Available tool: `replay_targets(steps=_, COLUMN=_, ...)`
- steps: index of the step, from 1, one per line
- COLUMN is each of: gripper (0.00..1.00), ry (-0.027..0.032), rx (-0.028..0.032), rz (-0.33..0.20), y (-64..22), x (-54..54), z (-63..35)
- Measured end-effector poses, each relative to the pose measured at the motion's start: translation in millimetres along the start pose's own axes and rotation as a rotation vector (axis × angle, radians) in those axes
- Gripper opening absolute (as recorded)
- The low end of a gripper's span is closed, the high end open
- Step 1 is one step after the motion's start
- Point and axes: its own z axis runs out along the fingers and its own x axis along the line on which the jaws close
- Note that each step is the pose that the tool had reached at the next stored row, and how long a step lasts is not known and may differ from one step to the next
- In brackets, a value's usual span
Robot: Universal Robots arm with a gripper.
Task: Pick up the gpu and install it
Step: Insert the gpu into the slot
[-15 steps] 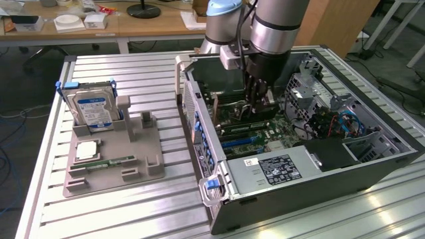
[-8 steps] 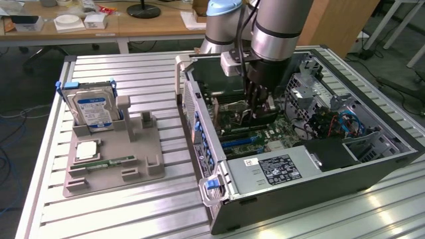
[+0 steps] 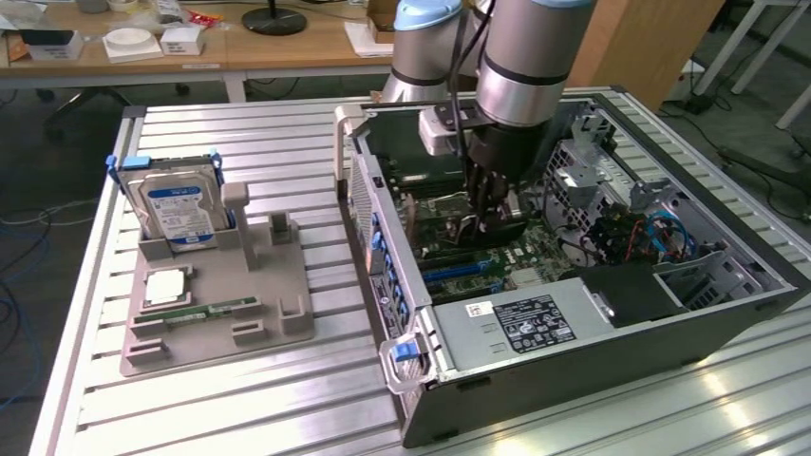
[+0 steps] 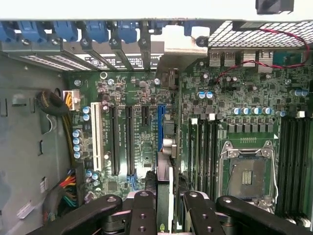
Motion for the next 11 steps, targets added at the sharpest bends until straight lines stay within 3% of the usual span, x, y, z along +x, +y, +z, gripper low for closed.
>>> replay_targets(steps=11, gripper=0.26, ry=0.0, rx=0.0, rz=0.0, y=4.4, x=3.3, z=9.4)
